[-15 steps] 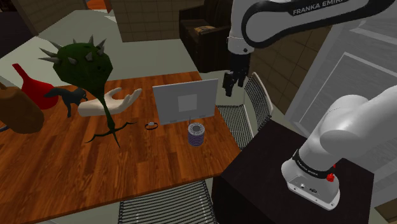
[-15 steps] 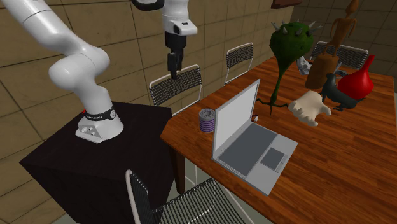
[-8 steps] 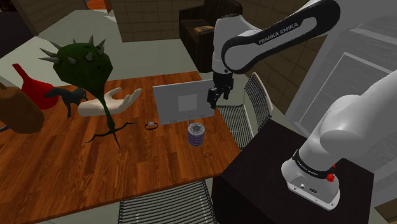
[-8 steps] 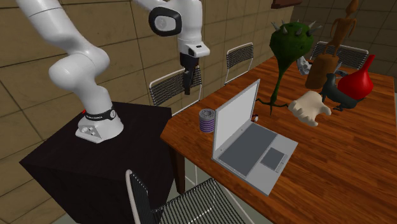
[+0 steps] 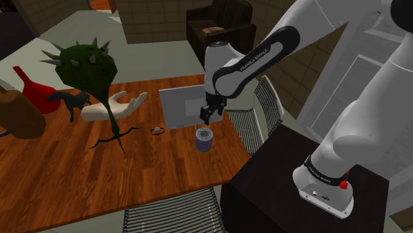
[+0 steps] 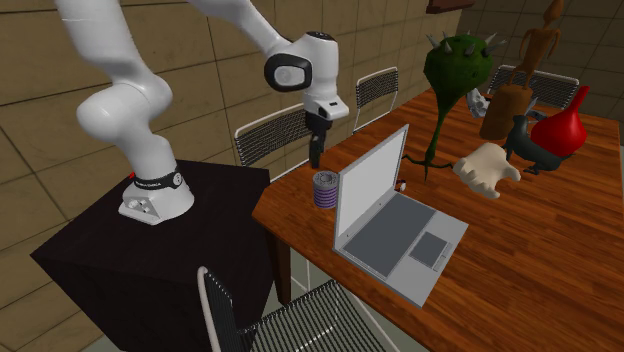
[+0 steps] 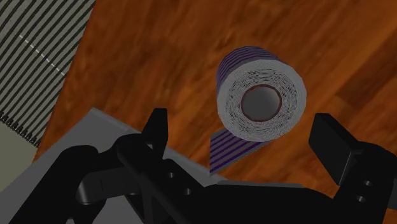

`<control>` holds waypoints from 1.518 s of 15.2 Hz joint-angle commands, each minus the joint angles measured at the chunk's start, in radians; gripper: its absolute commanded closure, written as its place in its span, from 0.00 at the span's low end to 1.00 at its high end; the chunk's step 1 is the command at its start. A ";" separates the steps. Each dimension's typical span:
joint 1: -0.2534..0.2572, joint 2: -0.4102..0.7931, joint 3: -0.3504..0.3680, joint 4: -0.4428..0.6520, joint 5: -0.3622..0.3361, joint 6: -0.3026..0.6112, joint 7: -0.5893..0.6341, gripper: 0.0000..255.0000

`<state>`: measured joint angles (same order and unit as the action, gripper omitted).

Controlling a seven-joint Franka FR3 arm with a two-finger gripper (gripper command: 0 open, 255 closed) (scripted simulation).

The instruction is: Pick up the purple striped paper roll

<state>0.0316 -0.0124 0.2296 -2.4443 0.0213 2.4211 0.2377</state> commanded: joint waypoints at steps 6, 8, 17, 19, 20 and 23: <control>0.039 0.304 -0.013 0.164 -0.120 0.154 0.139 0.00; 0.049 0.342 -0.022 0.182 -0.134 0.175 0.153 0.00; 0.065 0.422 -0.043 0.188 -0.165 0.248 0.175 1.00; 0.064 0.422 -0.043 0.188 -0.164 0.247 0.174 1.00; 0.064 0.421 -0.043 0.188 -0.164 0.246 0.173 1.00; 0.064 0.421 -0.043 0.188 -0.164 0.247 0.173 1.00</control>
<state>0.0953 0.4074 0.1867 -2.2549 -0.1428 2.6691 0.4110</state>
